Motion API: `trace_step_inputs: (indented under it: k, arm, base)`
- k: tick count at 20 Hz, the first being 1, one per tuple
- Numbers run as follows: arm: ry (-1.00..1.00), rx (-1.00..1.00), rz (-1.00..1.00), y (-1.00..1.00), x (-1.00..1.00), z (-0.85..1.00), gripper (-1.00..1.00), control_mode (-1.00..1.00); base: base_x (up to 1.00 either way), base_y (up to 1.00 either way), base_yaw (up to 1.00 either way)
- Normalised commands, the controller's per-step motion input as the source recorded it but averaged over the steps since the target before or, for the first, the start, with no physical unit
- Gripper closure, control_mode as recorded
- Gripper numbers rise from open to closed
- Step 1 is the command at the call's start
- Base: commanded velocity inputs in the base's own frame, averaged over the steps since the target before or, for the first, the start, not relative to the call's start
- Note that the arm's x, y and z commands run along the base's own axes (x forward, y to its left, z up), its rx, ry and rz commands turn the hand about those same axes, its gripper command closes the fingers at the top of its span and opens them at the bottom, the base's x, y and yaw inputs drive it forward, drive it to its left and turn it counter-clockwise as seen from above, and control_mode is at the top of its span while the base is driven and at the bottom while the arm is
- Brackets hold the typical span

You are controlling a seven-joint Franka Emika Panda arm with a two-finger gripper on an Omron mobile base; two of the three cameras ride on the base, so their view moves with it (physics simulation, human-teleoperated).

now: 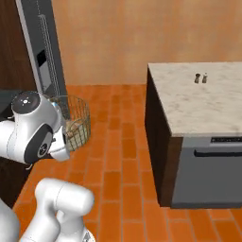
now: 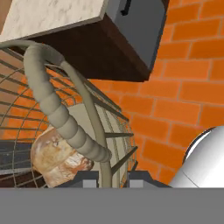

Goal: Open the cabinet, pick up the bread from the cabinet and place it in the basket. Then move the basket to the dining counter.

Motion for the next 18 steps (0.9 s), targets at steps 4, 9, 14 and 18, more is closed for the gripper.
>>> trace_step_inputs:
  k: [4,9,14,18]
  arm:
    - [0.0,0.0,0.0,0.0,0.0,0.0,1.0,1.0]
    - [0.0,0.0,0.0,0.0,0.0,0.0,1.0,1.0]
    - [0.0,0.0,0.0,0.0,0.0,0.0,1.0,1.0]
    - [0.0,0.0,0.0,0.0,0.0,0.0,1.0,1.0]
  base:
    - [0.32,-0.94,-0.45]
    - [0.54,-1.0,-0.04]
    - [0.78,-1.0,0.13]
    - [0.82,-1.0,0.39]
